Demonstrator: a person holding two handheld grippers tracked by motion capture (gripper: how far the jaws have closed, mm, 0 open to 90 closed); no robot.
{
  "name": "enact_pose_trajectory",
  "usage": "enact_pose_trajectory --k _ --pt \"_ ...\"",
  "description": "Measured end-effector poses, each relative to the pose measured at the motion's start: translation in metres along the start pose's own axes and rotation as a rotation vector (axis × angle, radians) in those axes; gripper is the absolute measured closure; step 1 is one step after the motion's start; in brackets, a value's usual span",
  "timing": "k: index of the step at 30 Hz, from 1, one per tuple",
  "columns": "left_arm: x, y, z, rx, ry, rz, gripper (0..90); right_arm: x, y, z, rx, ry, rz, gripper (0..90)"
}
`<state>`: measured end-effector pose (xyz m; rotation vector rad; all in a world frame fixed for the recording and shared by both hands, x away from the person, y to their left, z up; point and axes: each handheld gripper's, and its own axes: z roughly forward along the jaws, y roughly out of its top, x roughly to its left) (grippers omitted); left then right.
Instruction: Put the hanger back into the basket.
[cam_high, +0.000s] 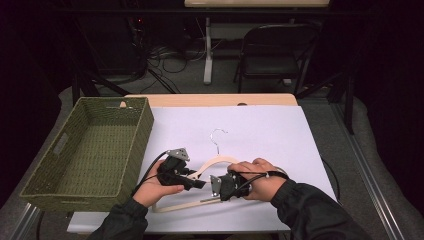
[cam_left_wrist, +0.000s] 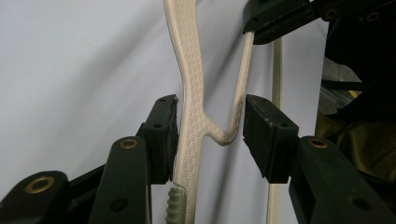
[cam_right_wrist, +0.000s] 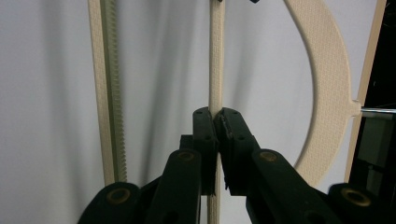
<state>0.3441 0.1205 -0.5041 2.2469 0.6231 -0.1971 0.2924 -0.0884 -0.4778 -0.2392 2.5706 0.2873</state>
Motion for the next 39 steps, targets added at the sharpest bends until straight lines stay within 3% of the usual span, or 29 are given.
enact_pose_trajectory --k 14,20,25,29,35,37,39 --pt "0.0003 -0.0008 0.0000 0.013 -0.023 0.010 63.9 0.0008 -0.0006 0.0008 0.002 -0.007 -0.013 85.5" --pt "-0.0005 -0.0010 -0.0016 0.015 -0.050 0.011 71.2 0.0016 -0.0004 0.0027 0.010 -0.011 -0.030 85.4" --pt "-0.0025 -0.0008 -0.0022 0.012 -0.089 0.014 84.3 0.0026 -0.0001 0.0055 0.028 -0.010 -0.038 85.9" --pt "-0.0031 -0.0011 -0.0016 0.015 -0.093 0.011 86.4 0.0021 0.0000 0.0061 0.027 -0.013 -0.041 85.9" --pt "-0.0039 -0.0014 -0.0021 0.018 -0.102 0.014 87.0 0.0018 -0.0007 0.0068 0.012 -0.011 -0.032 84.9" --pt "-0.0031 -0.0021 -0.0017 0.013 -0.109 0.012 87.1 0.0009 -0.0010 0.0065 0.017 -0.004 -0.008 83.3" --pt "-0.0025 -0.0023 -0.0019 0.012 -0.116 0.014 87.2 0.0005 -0.0015 0.0061 0.017 -0.006 0.011 77.0"
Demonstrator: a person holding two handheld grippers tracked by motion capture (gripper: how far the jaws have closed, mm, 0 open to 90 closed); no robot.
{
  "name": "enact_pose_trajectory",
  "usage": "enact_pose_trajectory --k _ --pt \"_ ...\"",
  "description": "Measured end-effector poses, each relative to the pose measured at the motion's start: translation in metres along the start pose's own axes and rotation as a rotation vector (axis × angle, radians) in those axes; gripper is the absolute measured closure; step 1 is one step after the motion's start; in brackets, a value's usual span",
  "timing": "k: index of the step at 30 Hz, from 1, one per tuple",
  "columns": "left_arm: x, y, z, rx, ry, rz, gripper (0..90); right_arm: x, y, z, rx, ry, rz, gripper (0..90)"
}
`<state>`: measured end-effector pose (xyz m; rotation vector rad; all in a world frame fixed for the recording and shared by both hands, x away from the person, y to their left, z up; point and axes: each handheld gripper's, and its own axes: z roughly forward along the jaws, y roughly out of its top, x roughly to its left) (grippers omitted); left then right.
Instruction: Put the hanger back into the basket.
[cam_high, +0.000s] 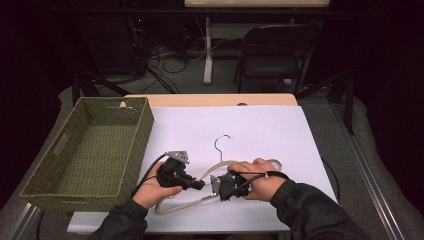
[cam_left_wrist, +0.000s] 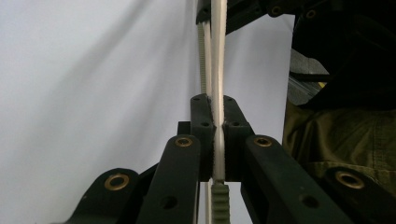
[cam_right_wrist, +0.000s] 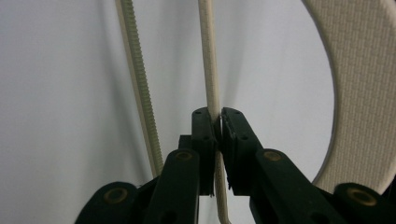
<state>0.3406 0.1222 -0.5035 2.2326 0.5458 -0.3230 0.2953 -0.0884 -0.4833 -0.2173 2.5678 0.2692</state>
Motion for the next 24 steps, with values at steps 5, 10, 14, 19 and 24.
enact_pose_trajectory --k 5,10,14,19,24 --pt "0.002 -0.001 -0.002 -0.015 0.015 -0.010 87.2 -0.004 -0.003 -0.003 -0.044 -0.014 0.037 66.8" --pt "0.001 -0.002 -0.006 -0.031 0.038 -0.015 87.2 -0.005 -0.006 -0.007 -0.063 -0.027 0.041 60.9" --pt "0.002 -0.003 -0.010 -0.045 0.058 -0.018 87.2 -0.006 -0.009 -0.008 -0.090 -0.028 0.068 56.3" --pt "0.001 -0.005 -0.022 -0.089 0.121 -0.025 87.2 -0.008 -0.012 -0.012 -0.093 -0.038 0.079 55.2" --pt "-0.004 -0.004 -0.033 -0.130 0.171 -0.023 87.2 -0.008 -0.018 -0.017 -0.103 -0.043 0.104 54.6"
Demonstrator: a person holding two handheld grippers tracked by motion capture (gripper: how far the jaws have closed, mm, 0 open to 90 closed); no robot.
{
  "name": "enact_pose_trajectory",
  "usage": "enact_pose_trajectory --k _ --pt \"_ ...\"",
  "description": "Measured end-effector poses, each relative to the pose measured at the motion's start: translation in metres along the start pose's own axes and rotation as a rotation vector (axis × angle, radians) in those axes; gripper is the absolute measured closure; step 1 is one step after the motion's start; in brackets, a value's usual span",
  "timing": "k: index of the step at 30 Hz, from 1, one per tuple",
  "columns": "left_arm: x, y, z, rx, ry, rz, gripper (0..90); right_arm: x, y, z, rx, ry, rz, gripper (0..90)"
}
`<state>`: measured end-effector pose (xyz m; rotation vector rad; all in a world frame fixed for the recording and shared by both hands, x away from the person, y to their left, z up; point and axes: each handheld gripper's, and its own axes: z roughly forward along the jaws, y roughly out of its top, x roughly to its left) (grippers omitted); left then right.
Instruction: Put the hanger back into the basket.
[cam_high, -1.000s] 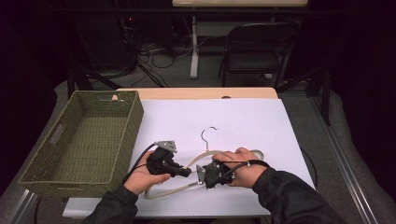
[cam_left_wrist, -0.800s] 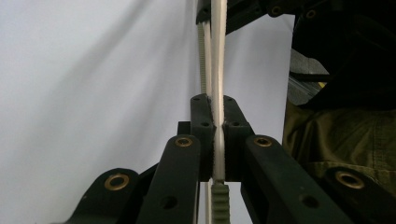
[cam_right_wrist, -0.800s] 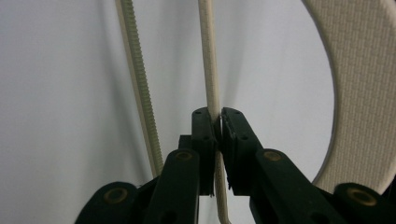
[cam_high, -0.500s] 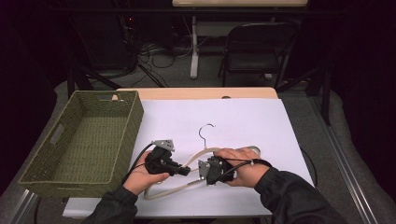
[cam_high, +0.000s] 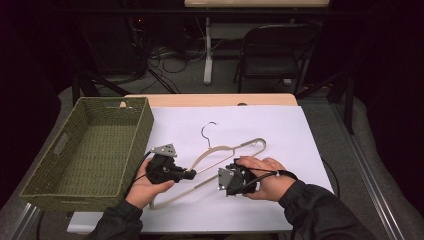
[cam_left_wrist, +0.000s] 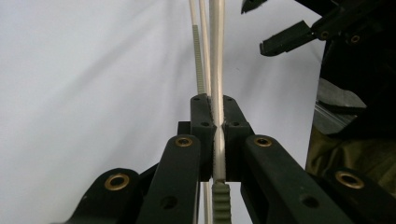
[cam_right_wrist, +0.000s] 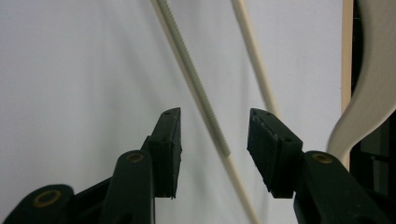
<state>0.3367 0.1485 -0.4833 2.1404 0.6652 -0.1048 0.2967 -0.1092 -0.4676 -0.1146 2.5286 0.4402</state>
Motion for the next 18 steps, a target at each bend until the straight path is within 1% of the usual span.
enact_pose_trajectory --k 1,2,3,4,5,6,7,8,10,11,12,14,16,17,18 --pt "-0.001 0.000 -0.003 -0.010 0.004 0.001 87.2 0.000 -0.001 -0.001 -0.004 0.004 0.005 54.3" --pt "-0.003 0.001 -0.008 -0.025 0.022 -0.008 87.2 0.000 -0.002 -0.001 -0.003 0.004 0.011 54.0" --pt "-0.004 0.001 -0.010 -0.028 0.035 -0.007 87.2 0.000 -0.003 -0.002 0.003 0.009 0.017 54.0" --pt "-0.005 0.001 -0.012 -0.037 0.043 -0.010 87.2 0.000 -0.005 -0.002 0.003 0.000 0.017 53.9" --pt "-0.005 0.001 -0.014 -0.040 0.044 -0.019 87.2 0.000 -0.006 -0.001 0.002 0.004 0.025 53.6" --pt "-0.006 0.000 -0.015 -0.045 0.054 -0.022 87.2 0.000 -0.007 -0.001 0.005 0.003 0.019 53.4" --pt "-0.006 0.000 -0.015 -0.045 0.054 -0.022 87.2 0.000 -0.007 -0.001 0.005 0.003 0.019 53.4" --pt "-0.008 0.000 -0.019 -0.046 0.065 -0.031 87.2 0.001 -0.009 -0.001 0.009 0.006 0.028 53.0" --pt "-0.010 0.000 -0.022 -0.048 0.085 -0.033 87.2 0.002 -0.010 -0.001 0.017 0.007 0.040 52.8" --pt "-0.010 0.000 -0.022 -0.048 0.085 -0.033 87.2 0.001 -0.011 0.000 0.013 0.008 0.032 52.6" --pt "-0.011 0.000 -0.023 -0.051 0.098 -0.038 87.2 0.001 -0.011 0.000 0.013 0.008 0.032 52.6" --pt "-0.014 0.001 -0.028 -0.050 0.113 -0.041 87.2 0.001 -0.014 0.000 0.012 0.008 0.048 52.4" --pt "-0.017 0.003 -0.033 -0.052 0.127 -0.041 87.2 0.000 -0.016 0.000 0.017 0.005 0.051 51.8" --pt "-0.021 0.004 -0.038 -0.051 0.150 -0.034 87.2 0.000 -0.016 0.000 0.022 0.005 0.049 51.3" --pt "-0.021 0.004 -0.038 -0.051 0.150 -0.034 87.2 0.000 -0.017 0.000 0.025 0.014 0.066 50.7"
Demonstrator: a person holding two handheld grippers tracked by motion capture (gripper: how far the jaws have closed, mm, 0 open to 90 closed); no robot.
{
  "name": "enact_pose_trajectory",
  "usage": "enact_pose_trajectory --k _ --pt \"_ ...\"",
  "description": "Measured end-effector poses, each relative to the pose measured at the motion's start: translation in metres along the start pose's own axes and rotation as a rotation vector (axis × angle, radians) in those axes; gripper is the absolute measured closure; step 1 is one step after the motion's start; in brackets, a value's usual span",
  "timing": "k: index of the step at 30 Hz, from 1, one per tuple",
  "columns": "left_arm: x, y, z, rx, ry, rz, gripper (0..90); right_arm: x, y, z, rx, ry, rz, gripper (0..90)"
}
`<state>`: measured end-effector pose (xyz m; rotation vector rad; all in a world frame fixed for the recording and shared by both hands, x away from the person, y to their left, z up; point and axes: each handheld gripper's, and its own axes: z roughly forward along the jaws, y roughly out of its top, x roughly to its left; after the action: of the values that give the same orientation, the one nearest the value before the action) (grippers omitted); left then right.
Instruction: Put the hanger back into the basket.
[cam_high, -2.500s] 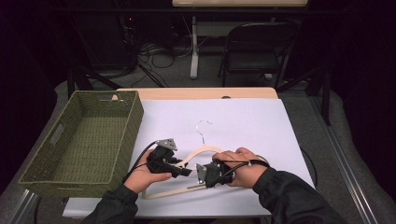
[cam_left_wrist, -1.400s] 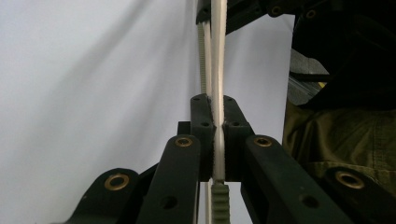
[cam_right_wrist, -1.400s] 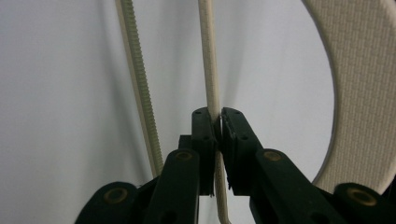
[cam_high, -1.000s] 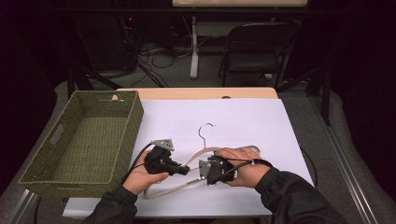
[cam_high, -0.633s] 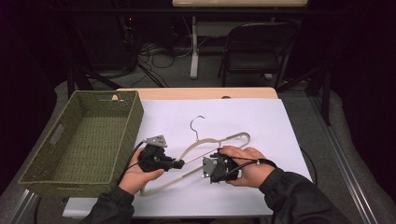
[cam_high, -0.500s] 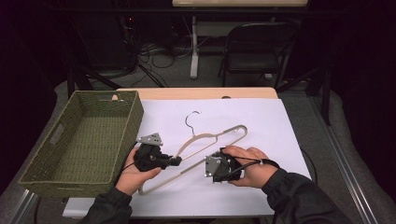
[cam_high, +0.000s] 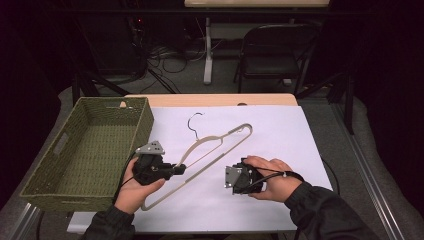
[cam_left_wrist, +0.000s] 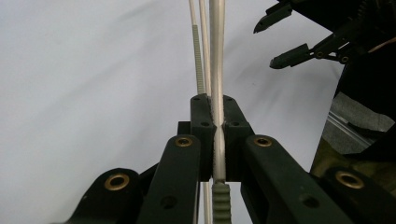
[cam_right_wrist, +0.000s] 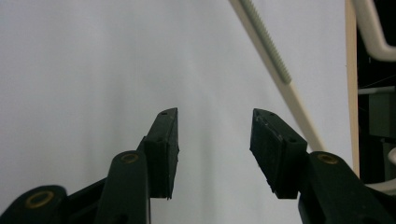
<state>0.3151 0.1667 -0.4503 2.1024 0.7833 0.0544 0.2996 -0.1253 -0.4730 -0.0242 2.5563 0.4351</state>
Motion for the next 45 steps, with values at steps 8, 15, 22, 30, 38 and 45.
enact_pose_trajectory --k 8,15,22,30,38,45 --pt "-0.007 0.006 -0.033 -0.021 0.055 -0.011 87.2 -0.004 -0.008 0.000 0.018 0.014 0.044 45.9" --pt "-0.007 0.008 -0.065 -0.042 0.135 -0.011 87.2 -0.005 -0.018 -0.001 0.032 0.018 0.103 43.6" --pt "-0.002 0.007 -0.099 -0.073 0.250 -0.046 87.2 -0.006 -0.026 -0.001 0.034 0.012 0.156 42.9" --pt "0.014 0.003 -0.130 -0.113 0.349 -0.107 87.2 -0.009 -0.032 -0.001 0.034 0.003 0.182 42.7" --pt "0.031 -0.001 -0.146 -0.123 0.395 -0.132 87.2 -0.010 -0.034 0.001 0.045 0.005 0.195 42.5" --pt "0.063 -0.012 -0.164 -0.107 0.430 -0.161 87.2 -0.009 -0.036 0.003 0.056 0.009 0.204 42.5"
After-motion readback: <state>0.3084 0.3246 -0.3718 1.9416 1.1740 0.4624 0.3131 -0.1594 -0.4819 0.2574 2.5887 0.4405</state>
